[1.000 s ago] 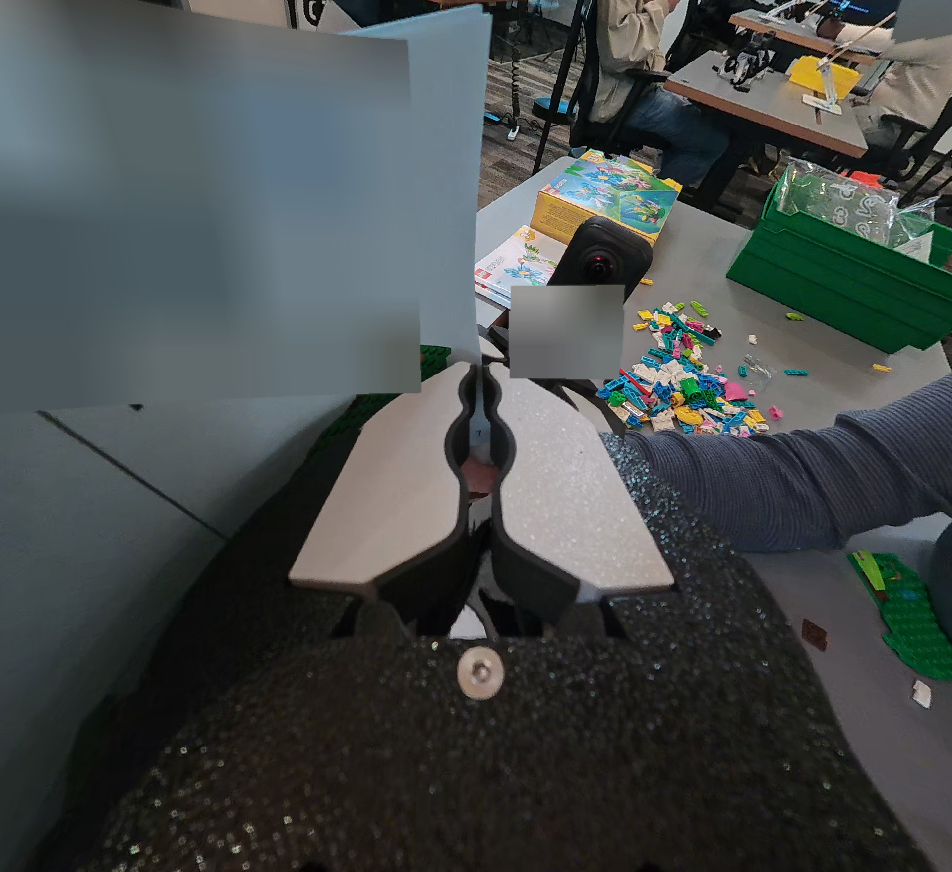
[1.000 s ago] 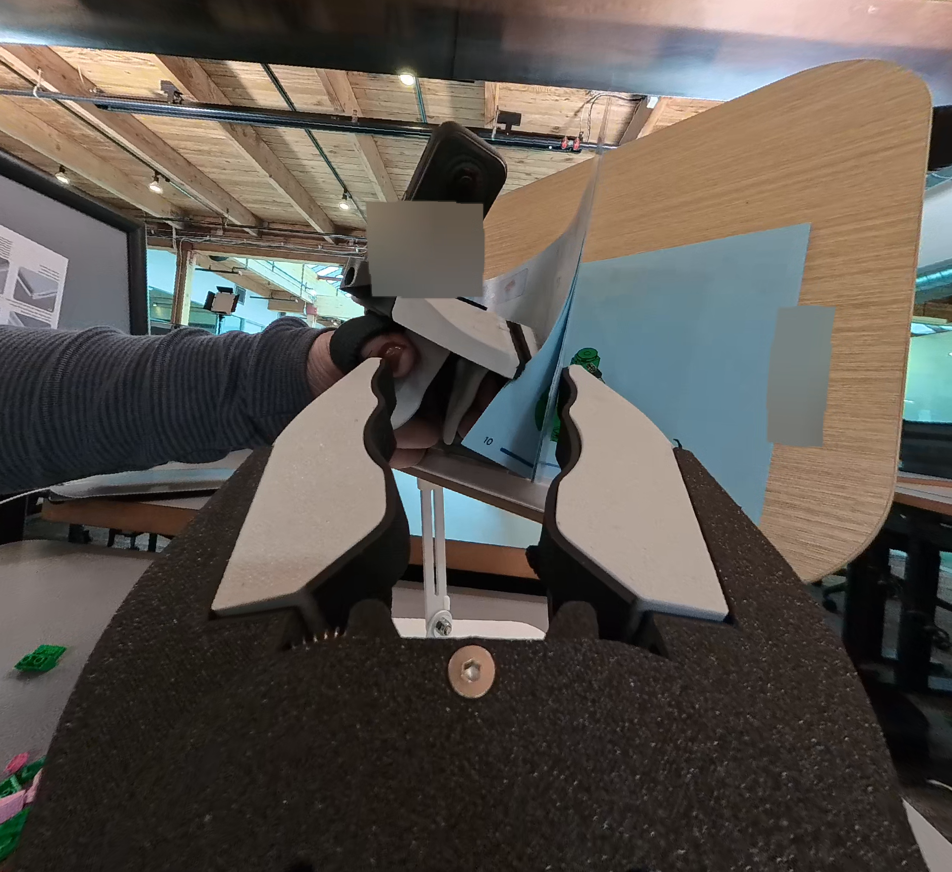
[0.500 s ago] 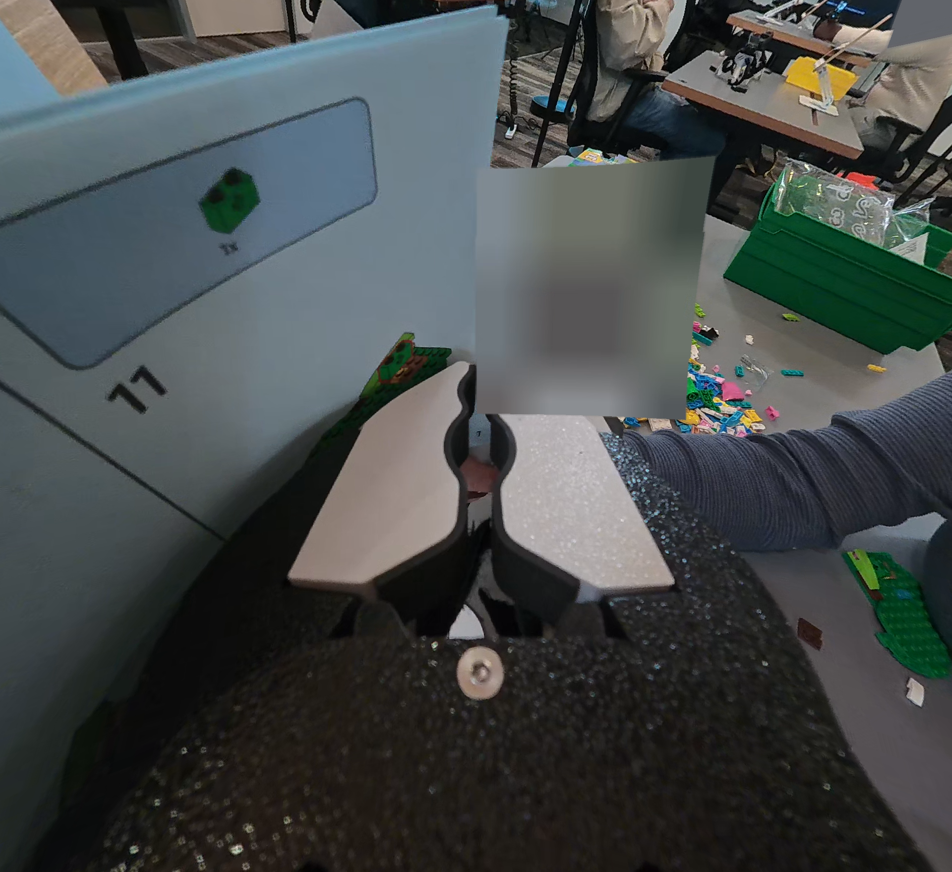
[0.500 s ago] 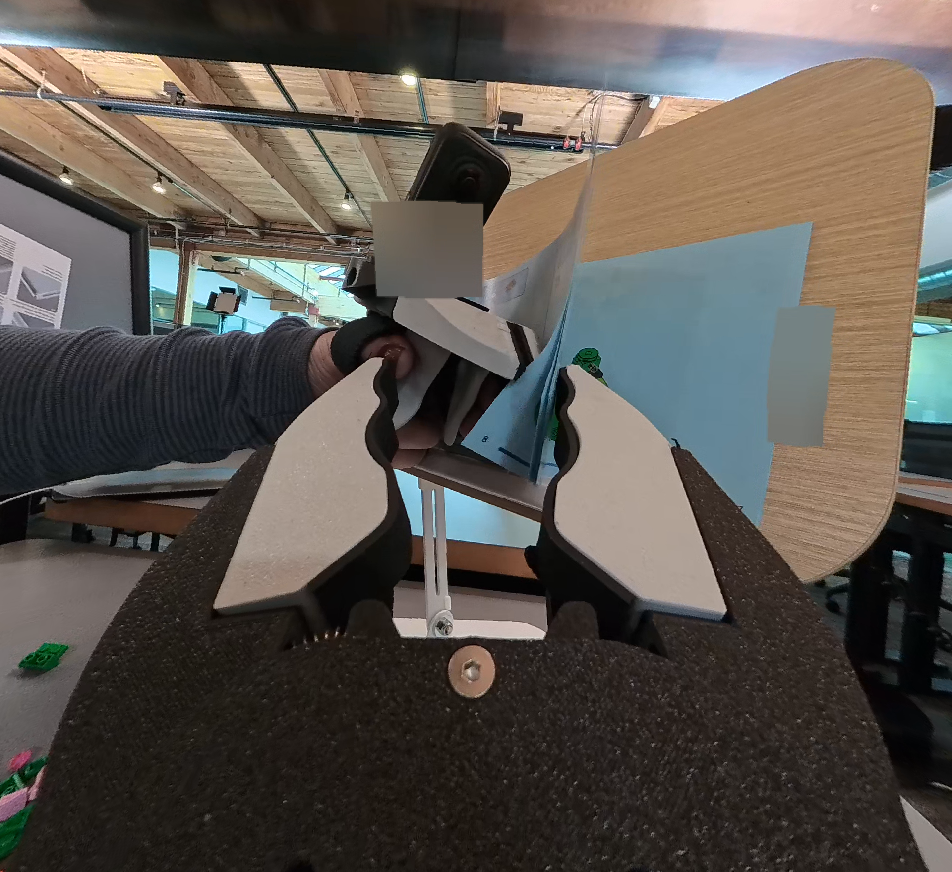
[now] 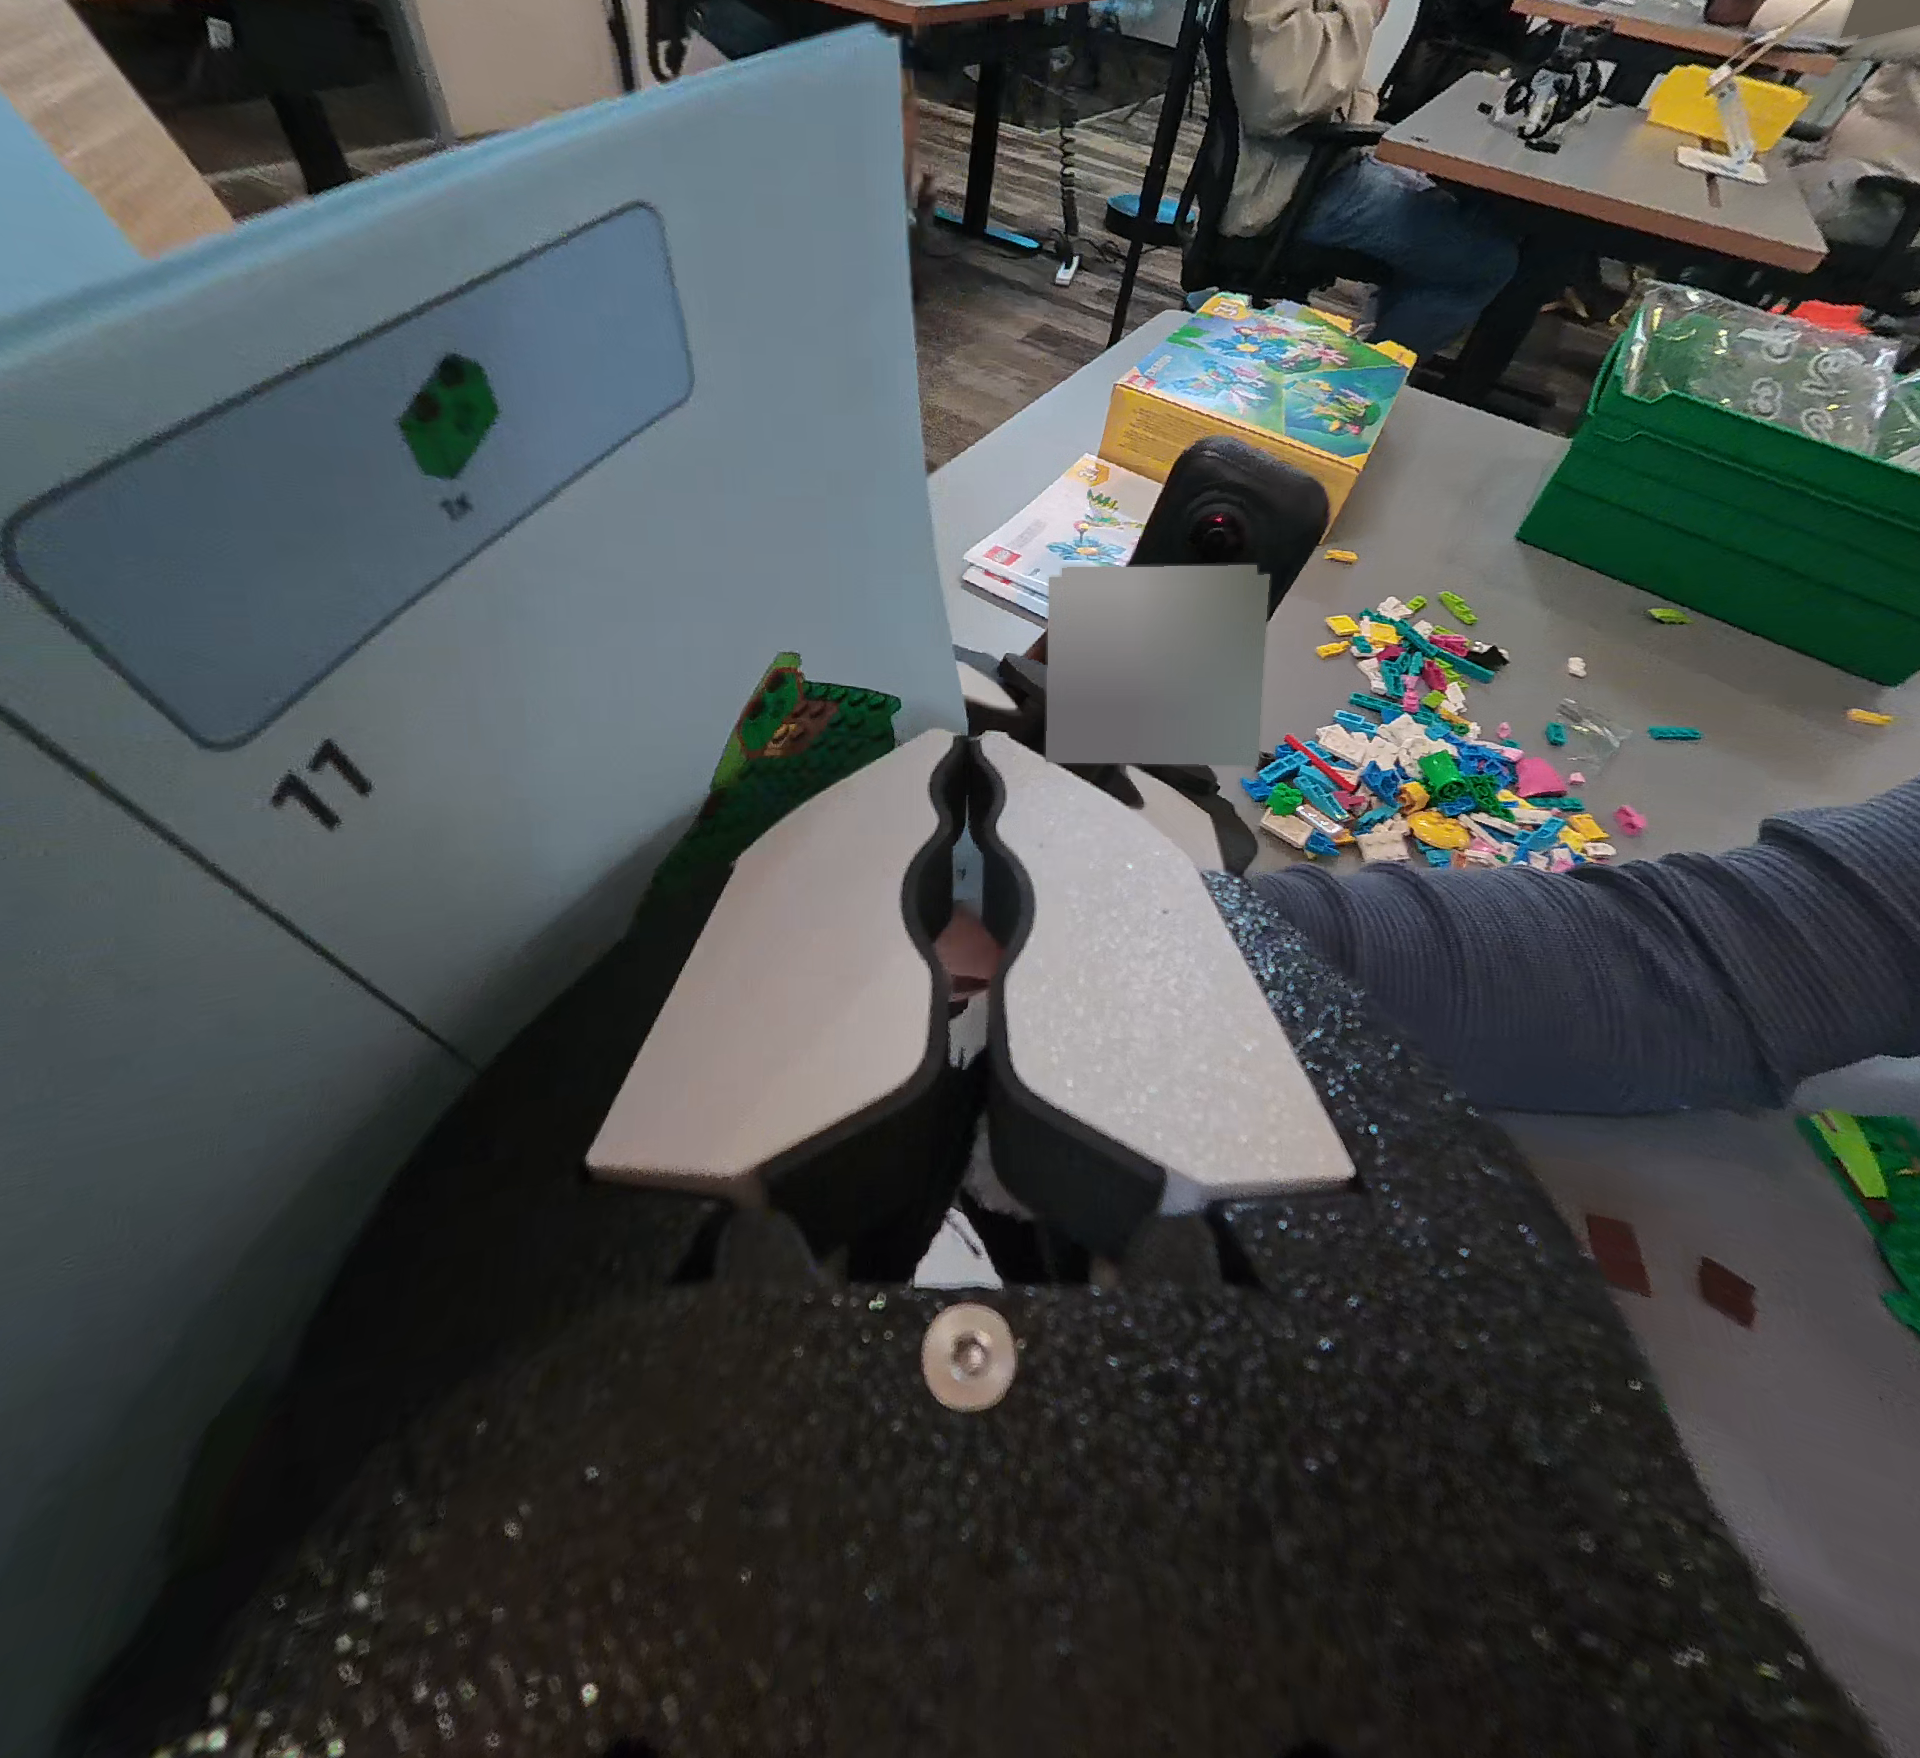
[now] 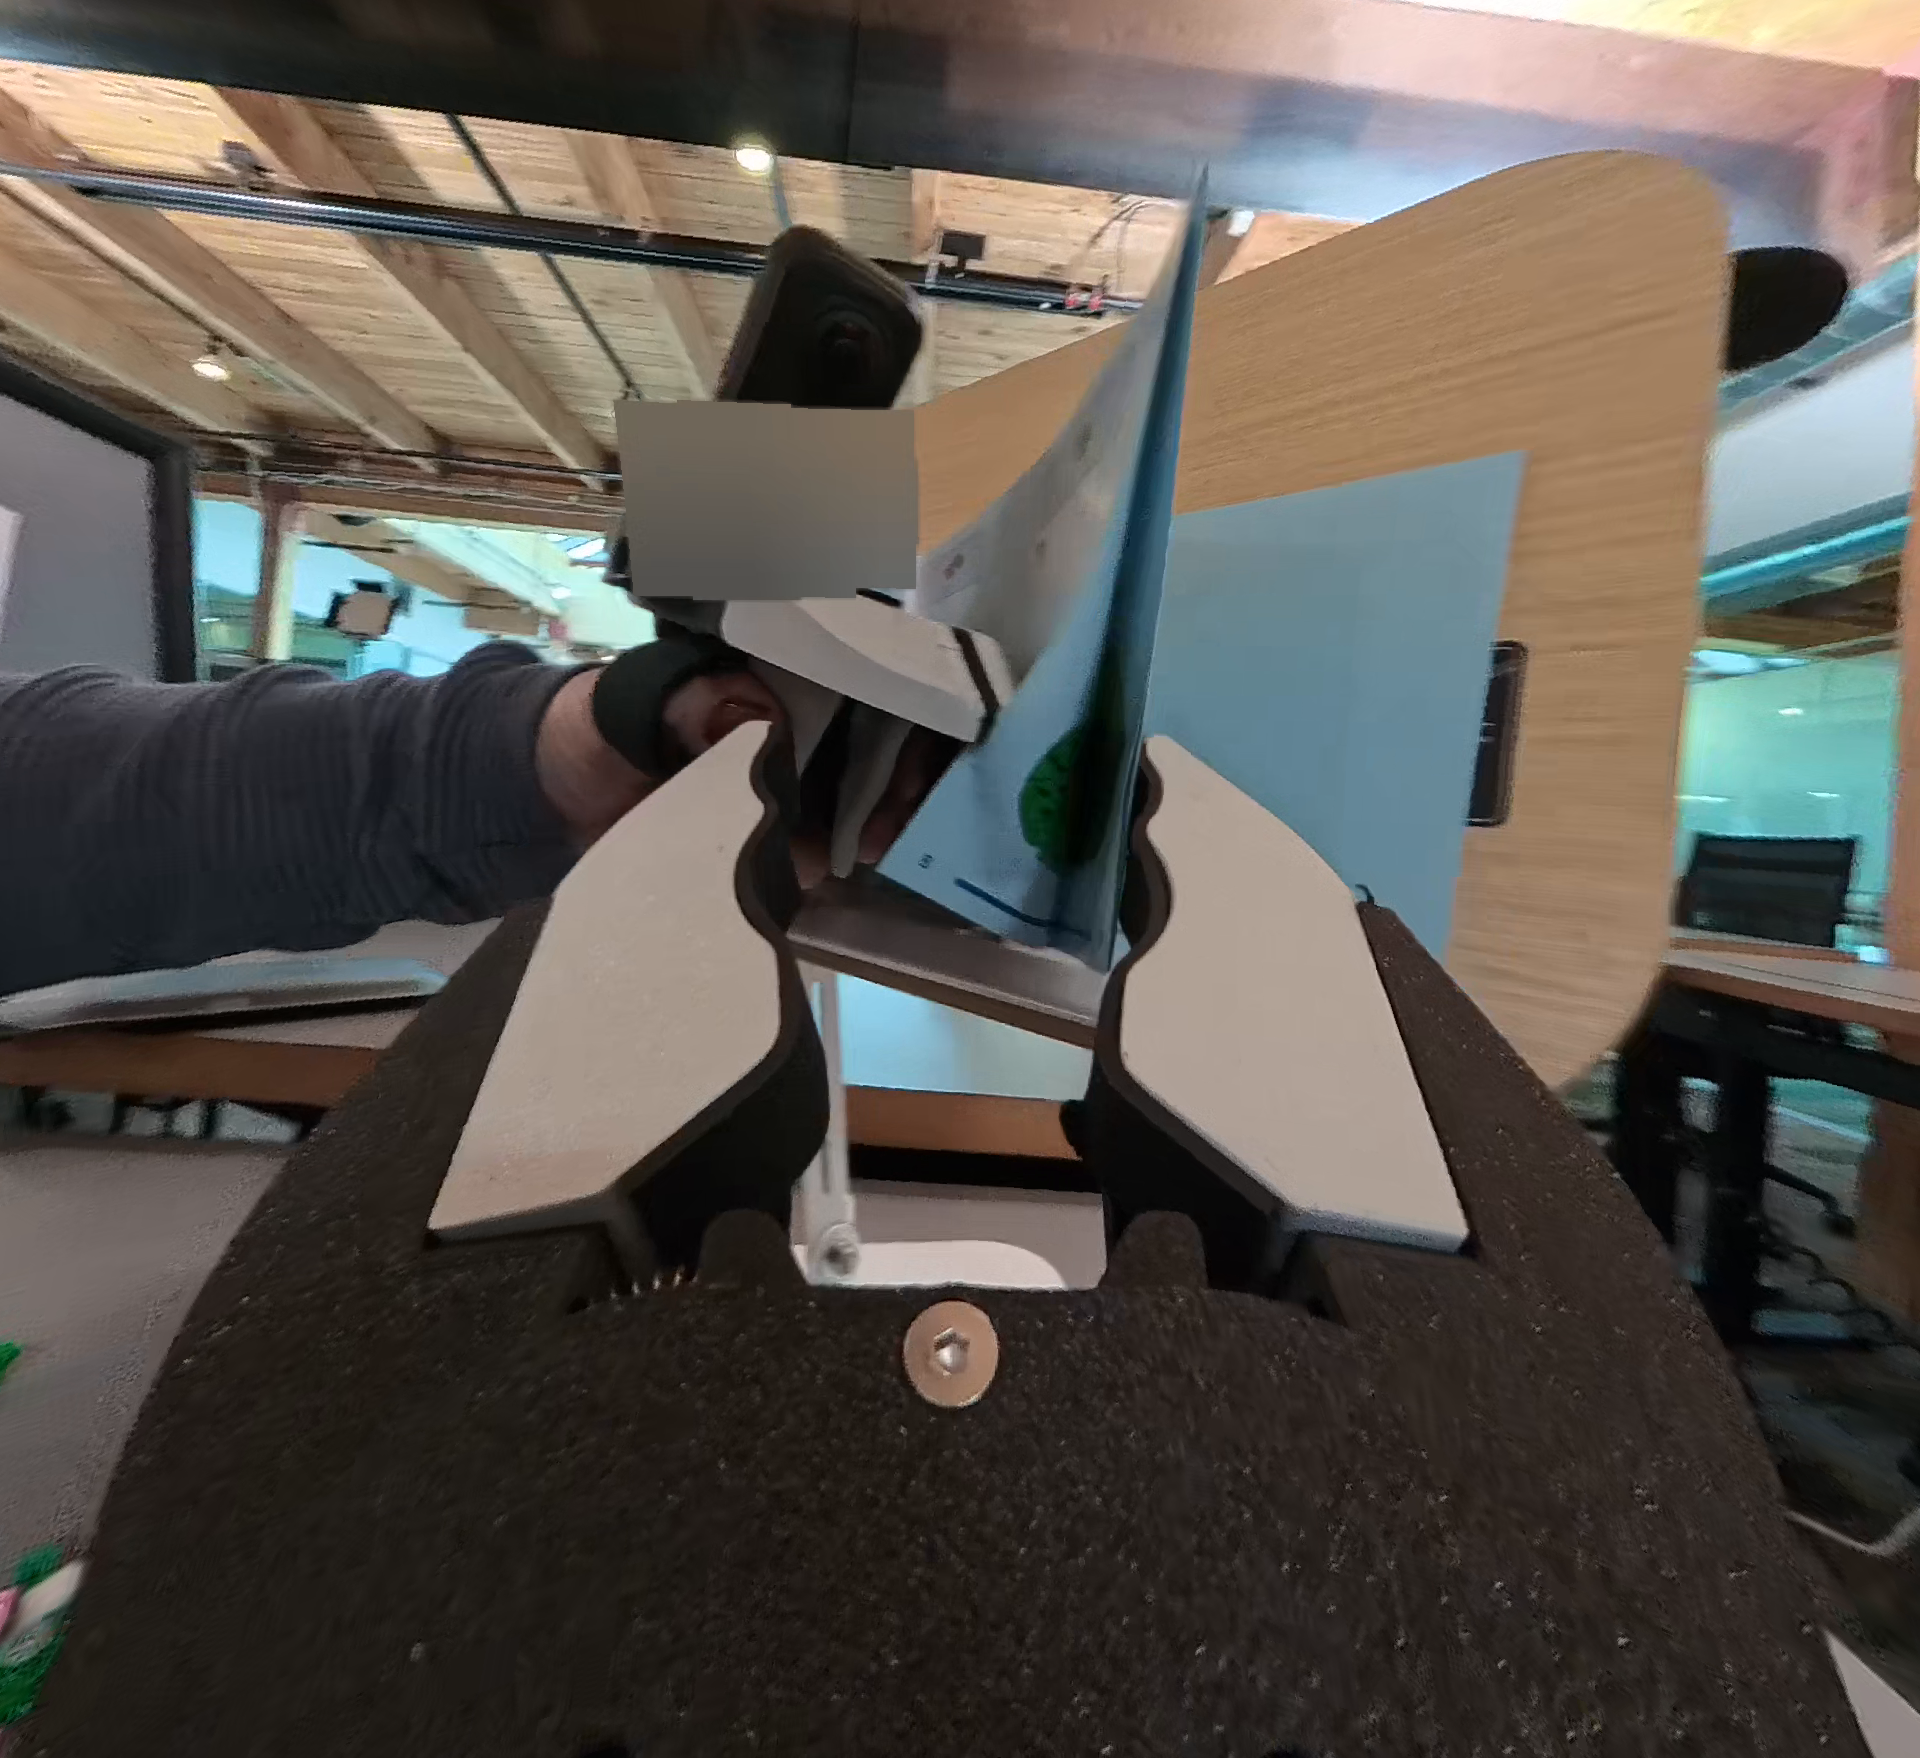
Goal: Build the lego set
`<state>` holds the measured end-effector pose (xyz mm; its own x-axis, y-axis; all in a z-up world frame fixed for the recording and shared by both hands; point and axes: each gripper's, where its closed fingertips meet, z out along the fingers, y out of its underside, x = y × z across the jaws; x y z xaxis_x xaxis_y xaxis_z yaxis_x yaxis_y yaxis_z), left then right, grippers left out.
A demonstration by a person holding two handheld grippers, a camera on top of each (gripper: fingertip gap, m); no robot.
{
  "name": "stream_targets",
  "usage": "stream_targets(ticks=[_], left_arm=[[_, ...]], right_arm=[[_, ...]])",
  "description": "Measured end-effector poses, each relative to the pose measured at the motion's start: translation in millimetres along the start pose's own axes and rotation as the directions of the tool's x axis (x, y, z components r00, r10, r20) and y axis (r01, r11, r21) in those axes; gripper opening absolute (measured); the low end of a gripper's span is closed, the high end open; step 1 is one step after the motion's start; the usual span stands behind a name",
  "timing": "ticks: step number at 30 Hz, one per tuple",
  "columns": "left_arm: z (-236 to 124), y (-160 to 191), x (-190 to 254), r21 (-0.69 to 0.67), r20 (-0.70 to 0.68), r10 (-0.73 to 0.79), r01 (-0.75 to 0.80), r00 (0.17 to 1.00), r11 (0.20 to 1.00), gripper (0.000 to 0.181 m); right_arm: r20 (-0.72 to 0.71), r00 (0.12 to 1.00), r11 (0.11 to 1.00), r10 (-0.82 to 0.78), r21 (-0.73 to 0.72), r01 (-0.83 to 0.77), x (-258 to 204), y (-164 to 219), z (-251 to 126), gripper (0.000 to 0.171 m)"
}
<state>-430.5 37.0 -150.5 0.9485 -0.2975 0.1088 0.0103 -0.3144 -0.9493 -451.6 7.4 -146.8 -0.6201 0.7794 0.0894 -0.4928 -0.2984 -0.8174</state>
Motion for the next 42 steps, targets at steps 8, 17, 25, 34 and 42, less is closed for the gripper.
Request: stream_targets(ticks=[8, 17, 25, 34, 42], left_arm=[[-17.0, -12.6, 8.4, 0.068, 0.052, 0.010, -0.013, 0.999, 0.998, 0.000], [-77.4, -7.8, 36.6, 0.136, 0.085, -0.035, 0.024, 0.996, 0.990, 0.000], [-181.4, 31.0, 67.7, 0.343, 0.161, -0.150, 0.087, 0.975, 0.935, 0.000], [-299.2, 119.1, 42.1, 0.742, 0.308, -0.492, 0.118, 0.814, 0.660, 0.026], [-273.0, 160.9, -9.2, 0.691, 0.241, -0.629, 0.324, 0.739, 0.646, 0.113]], right_arm=[[-0.390, 0.916, 0.973, -0.096, 0.159, 0.169, 50.2, -36.7, -48.4, 0.059], [-0.233, 0.962, 0.979, -0.143, -0.174, 0.104, 9.9, -10.7, 19.3, 0.007], [-0.153, 0.972, 0.856, -0.179, -0.512, 0.077, -24.0, 52.4, 56.3, 0.003], [-0.071, 0.978, 0.751, -0.198, -0.652, 0.105, -58.4, 87.4, 98.5, 0.004], [-0.087, 0.974, 0.730, -0.207, -0.677, 0.095, -61.4, 89.9, 113.0, 0.001]])
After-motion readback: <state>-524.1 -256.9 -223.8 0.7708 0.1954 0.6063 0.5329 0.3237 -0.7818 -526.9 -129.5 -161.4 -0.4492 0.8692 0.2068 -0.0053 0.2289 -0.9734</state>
